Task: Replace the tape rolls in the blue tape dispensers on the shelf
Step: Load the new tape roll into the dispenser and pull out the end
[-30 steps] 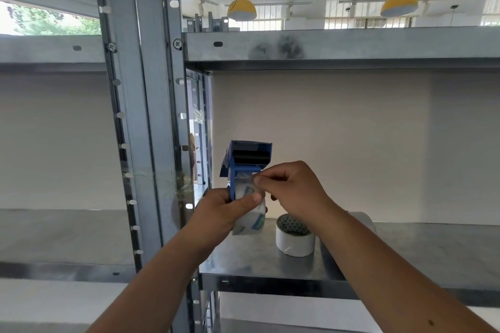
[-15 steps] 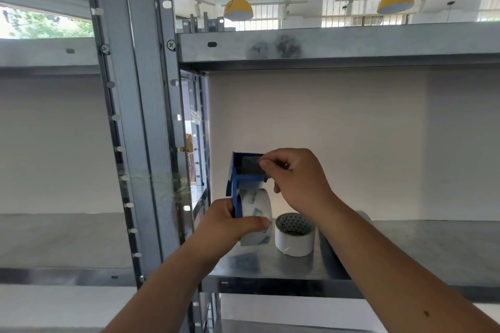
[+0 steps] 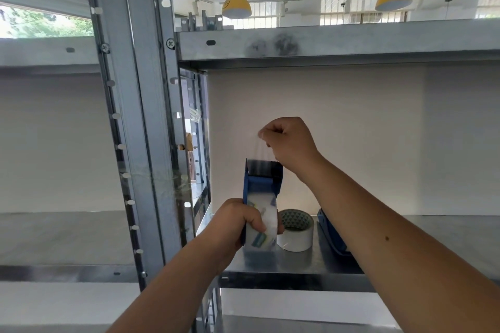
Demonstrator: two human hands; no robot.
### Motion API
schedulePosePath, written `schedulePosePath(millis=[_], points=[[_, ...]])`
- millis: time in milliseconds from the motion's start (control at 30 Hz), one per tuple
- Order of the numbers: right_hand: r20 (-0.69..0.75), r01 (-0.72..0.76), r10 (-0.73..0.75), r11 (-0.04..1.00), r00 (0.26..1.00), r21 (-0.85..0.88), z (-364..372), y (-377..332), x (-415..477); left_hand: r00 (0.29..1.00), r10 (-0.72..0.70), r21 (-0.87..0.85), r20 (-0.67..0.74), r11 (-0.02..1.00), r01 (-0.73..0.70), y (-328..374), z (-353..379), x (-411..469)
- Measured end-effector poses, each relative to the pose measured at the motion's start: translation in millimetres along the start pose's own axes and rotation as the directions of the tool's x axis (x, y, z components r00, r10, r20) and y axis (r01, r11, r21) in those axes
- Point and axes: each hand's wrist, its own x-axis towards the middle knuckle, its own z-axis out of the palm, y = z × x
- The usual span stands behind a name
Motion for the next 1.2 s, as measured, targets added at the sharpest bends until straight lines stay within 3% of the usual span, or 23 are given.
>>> schedulePosePath(millis=[200, 433, 600, 800, 1000, 1100, 1200], points=[[-0.022, -0.069, 0.07, 0.995, 0.997, 0.067, -2, -6, 21, 0.994, -0.1, -0.041, -0.049, 0.994, 0.098, 5, 9, -2], [-0.05, -0.139, 0.145, 0.984, 0.988, 0.108, 5, -2, 36, 0.991, -0.07, -0.034, -0.115, 0.997, 0.067, 2, 7, 3], [-0.03, -0.226, 0.234, 0.961, 0.972, 0.16, 10, 5, 39, 0.997, -0.015, -0.066, -0.071, 0.998, 0.01, -1, 2, -3], [-0.013, -0.232, 0.236, 0.964, 0.972, 0.131, 13, 8, 41, 0.998, -0.036, -0.067, -0.05, 0.997, 0.033, -1, 1, -8], [0.039, -0.454, 0.456, 0.868, 0.889, 0.198, 8, 30, 31, 0.999, -0.012, -0.095, 0.043, 0.995, 0.016, 2, -8, -6], [0.122, -0.586, 0.573, 0.792, 0.81, 0.172, 10, 41, 18, 0.996, 0.028, -0.128, 0.083, 0.992, -0.018, 4, -14, -6], [0.27, -0.686, 0.631, 0.686, 0.727, 0.244, 16, 51, 2, 0.998, 0.058, -0.169, 0.021, 0.984, -0.053, 4, -17, -1]])
